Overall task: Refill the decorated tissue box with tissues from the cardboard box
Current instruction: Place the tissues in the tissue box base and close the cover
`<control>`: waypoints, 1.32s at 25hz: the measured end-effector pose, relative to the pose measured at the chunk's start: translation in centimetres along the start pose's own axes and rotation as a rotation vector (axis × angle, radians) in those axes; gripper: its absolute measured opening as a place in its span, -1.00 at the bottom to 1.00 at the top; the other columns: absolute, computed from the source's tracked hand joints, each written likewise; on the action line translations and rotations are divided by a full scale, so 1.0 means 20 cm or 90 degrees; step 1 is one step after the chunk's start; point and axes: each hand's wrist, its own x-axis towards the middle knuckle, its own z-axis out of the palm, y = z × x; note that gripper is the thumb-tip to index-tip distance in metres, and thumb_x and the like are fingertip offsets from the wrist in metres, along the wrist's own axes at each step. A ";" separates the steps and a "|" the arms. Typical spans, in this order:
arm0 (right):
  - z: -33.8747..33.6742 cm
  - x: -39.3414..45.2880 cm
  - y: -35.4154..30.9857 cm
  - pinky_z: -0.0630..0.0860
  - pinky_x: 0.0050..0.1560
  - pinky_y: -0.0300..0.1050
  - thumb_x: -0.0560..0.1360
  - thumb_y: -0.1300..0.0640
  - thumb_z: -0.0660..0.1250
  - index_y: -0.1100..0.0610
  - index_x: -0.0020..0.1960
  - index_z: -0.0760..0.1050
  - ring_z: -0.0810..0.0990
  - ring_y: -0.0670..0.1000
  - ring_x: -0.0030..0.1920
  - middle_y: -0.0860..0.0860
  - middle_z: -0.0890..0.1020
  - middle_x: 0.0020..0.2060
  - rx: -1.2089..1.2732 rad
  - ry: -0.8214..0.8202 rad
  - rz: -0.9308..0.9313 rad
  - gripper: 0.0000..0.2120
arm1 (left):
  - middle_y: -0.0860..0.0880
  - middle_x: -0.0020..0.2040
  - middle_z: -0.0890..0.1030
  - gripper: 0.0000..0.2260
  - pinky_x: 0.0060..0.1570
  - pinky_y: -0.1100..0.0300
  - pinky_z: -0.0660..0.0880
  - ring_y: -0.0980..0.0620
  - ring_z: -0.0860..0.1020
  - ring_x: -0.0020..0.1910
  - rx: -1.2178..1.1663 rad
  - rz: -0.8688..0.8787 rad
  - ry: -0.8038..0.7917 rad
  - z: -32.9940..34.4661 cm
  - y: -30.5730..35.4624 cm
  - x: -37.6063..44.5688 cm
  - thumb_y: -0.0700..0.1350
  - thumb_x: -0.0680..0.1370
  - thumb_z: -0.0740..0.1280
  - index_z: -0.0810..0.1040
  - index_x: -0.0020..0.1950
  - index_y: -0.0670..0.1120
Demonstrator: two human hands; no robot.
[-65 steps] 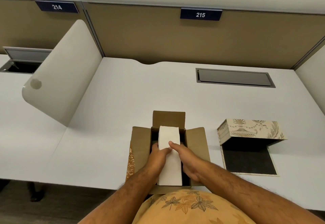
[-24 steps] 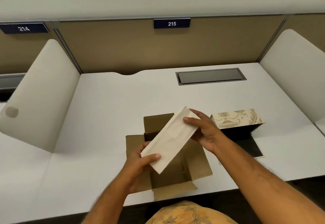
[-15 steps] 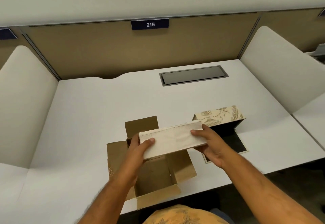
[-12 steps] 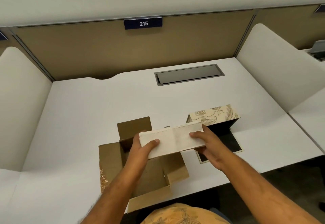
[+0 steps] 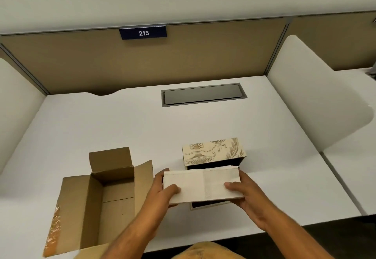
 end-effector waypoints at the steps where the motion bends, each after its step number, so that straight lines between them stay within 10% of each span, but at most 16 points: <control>1: -0.09 0.03 0.00 0.67 0.06 -0.06 0.57 0.28 0.40 -0.05 0.36 0.55 0.74 0.01 0.15 -0.05 0.76 0.16 -0.014 -0.007 0.008 -0.58 | 0.07 0.26 0.63 -0.50 -0.01 0.10 0.68 -0.01 0.64 0.20 -0.007 -0.014 0.010 0.07 -0.03 0.02 -0.19 0.55 0.38 0.43 0.42 0.20; 6: -0.37 0.17 0.06 0.68 0.01 -0.09 0.53 0.32 0.44 -0.02 0.36 0.55 0.74 0.04 0.14 -0.05 0.77 0.12 -0.059 -0.013 0.056 -0.53 | 0.01 0.22 0.69 -0.51 -0.11 0.14 0.66 -0.04 0.66 0.17 -0.063 -0.067 0.078 0.33 -0.19 0.12 -0.31 0.51 0.38 0.52 0.36 0.10; 11: -0.43 0.31 0.10 0.66 -0.05 -0.04 0.52 0.33 0.47 0.10 0.38 0.53 0.71 0.12 0.14 0.06 0.72 0.17 -0.019 0.051 0.078 -0.54 | -0.08 0.31 0.64 -0.51 0.33 -0.17 0.52 -0.14 0.62 0.25 -0.140 -0.107 0.162 0.48 -0.26 0.27 -0.24 0.54 0.40 0.48 0.46 -0.02; 26: -0.42 0.47 0.17 0.52 -0.14 -0.31 0.56 0.12 0.51 0.00 0.35 0.55 0.63 -0.16 0.04 -0.12 0.68 0.10 -0.194 0.093 -0.001 -0.61 | -0.10 0.24 0.61 -0.60 0.29 -0.16 0.58 -0.16 0.61 0.20 -0.128 -0.136 0.291 0.55 -0.31 0.45 -0.23 0.56 0.47 0.46 0.35 -0.05; 33: -0.39 0.52 0.17 0.53 0.12 -0.07 0.58 0.02 0.49 0.12 0.45 0.51 0.57 0.01 0.12 0.07 0.63 0.29 -0.280 0.136 -0.013 -0.51 | -0.04 0.27 0.59 -0.66 0.26 -0.04 0.57 -0.12 0.57 0.23 -0.081 -0.133 0.296 0.58 -0.30 0.47 -0.16 0.62 0.41 0.48 0.38 0.00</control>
